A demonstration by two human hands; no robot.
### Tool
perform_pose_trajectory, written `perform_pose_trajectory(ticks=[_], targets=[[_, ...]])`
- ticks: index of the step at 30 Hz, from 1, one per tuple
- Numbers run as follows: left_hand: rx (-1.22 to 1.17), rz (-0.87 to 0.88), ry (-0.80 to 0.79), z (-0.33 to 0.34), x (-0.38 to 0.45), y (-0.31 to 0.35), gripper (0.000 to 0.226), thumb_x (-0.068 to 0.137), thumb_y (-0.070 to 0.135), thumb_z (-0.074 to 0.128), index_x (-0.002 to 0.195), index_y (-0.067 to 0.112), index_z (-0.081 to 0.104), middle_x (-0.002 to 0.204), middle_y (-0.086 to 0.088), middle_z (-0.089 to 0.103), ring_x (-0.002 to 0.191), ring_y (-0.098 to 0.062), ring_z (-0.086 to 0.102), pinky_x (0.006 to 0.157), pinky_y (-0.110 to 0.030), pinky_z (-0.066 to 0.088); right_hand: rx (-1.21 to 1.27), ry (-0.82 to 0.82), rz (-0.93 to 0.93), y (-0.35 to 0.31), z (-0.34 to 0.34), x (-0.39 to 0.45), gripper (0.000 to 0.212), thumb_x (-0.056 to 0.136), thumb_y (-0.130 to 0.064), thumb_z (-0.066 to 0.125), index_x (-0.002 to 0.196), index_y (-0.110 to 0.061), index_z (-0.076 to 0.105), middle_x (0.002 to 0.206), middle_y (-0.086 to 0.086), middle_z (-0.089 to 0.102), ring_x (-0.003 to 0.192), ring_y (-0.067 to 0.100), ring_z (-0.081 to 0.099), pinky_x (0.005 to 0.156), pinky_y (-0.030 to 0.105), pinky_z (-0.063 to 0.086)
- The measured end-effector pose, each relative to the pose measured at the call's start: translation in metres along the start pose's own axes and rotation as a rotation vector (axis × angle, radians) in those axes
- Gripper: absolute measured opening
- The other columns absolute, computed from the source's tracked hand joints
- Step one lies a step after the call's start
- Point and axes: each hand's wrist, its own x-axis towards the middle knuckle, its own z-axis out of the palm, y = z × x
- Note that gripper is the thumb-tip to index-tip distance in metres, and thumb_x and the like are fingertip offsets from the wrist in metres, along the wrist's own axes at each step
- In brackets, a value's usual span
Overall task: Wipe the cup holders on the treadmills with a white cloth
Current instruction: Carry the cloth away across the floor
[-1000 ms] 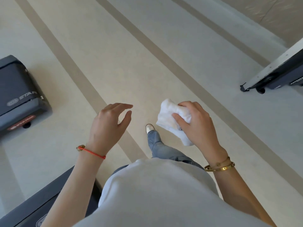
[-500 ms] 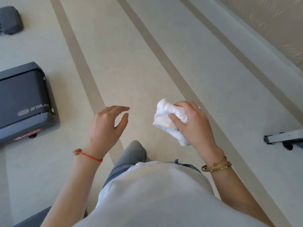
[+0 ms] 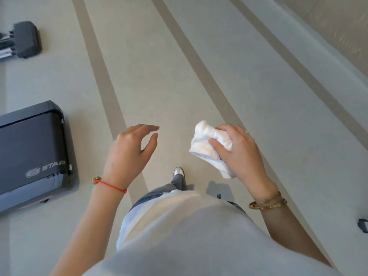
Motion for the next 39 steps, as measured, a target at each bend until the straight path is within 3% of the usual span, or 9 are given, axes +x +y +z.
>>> perform_pose_trajectory(ticks=[5, 15, 22, 26, 37, 39], targets=[[0.009, 0.013, -0.012, -0.005, 0.120, -0.020, 0.021, 0.098, 0.021, 0.059, 0.115, 0.018, 0.072, 0.109, 0.002, 0.071, 0.068, -0.009, 0.047, 0.075, -0.026, 0.044, 0.026, 0.011, 0.029, -0.015, 0.004, 0.116, 0.026, 0.089, -0.044, 0.059, 0.110, -0.029, 0.059, 0.109, -0.008, 0.059, 0.095, 0.018, 0.057, 0.077, 0.034, 0.047], [-0.021, 0.045, -0.042, 0.028, 0.329, -0.051, 0.021, 0.097, 0.021, 0.061, 0.114, 0.017, 0.072, 0.109, 0.002, 0.072, 0.059, -0.003, 0.039, 0.072, -0.026, 0.044, -0.001, 0.075, 0.030, -0.002, 0.013, 0.315, 0.025, 0.089, -0.039, 0.063, 0.109, -0.024, 0.062, 0.105, -0.006, 0.060, 0.086, 0.019, 0.057, 0.067, 0.029, 0.042], [-0.008, 0.048, -0.013, 0.054, 0.513, -0.052, 0.020, 0.096, 0.020, 0.062, 0.113, 0.018, 0.073, 0.107, 0.003, 0.072, 0.070, -0.007, 0.048, 0.073, -0.018, 0.038, -0.031, 0.069, 0.052, 0.022, -0.008, 0.499, 0.034, 0.090, -0.046, 0.059, 0.116, -0.025, 0.059, 0.112, -0.006, 0.058, 0.097, 0.018, 0.056, 0.072, 0.027, 0.041], [-0.001, 0.050, 0.015, 0.060, 0.618, -0.044, 0.020, 0.096, 0.019, 0.062, 0.113, 0.016, 0.073, 0.108, 0.001, 0.072, 0.078, -0.019, 0.062, 0.074, -0.025, 0.043, -0.033, 0.082, 0.013, 0.030, -0.029, 0.608, 0.032, 0.090, -0.046, 0.060, 0.114, -0.025, 0.059, 0.111, -0.008, 0.059, 0.098, 0.018, 0.057, 0.070, 0.028, 0.043], [-0.016, 0.007, 0.039, 0.084, 0.841, -0.074, 0.019, 0.096, 0.016, 0.064, 0.111, 0.014, 0.073, 0.105, 0.000, 0.073, 0.069, -0.012, 0.056, 0.076, -0.021, 0.042, -0.051, 0.008, -0.021, 0.032, -0.021, 0.845, 0.030, 0.091, -0.047, 0.056, 0.111, -0.025, 0.059, 0.107, -0.007, 0.059, 0.090, 0.016, 0.058, 0.068, 0.027, 0.044], [-0.028, 0.017, 0.028, 0.092, 0.887, -0.088, 0.021, 0.096, 0.021, 0.061, 0.112, 0.014, 0.073, 0.105, -0.001, 0.073, 0.084, -0.019, 0.067, 0.078, -0.027, 0.049, -0.047, 0.009, -0.018, 0.032, -0.012, 0.888, 0.030, 0.091, -0.047, 0.056, 0.111, -0.025, 0.059, 0.106, -0.007, 0.059, 0.089, 0.016, 0.058, 0.069, 0.029, 0.047]])
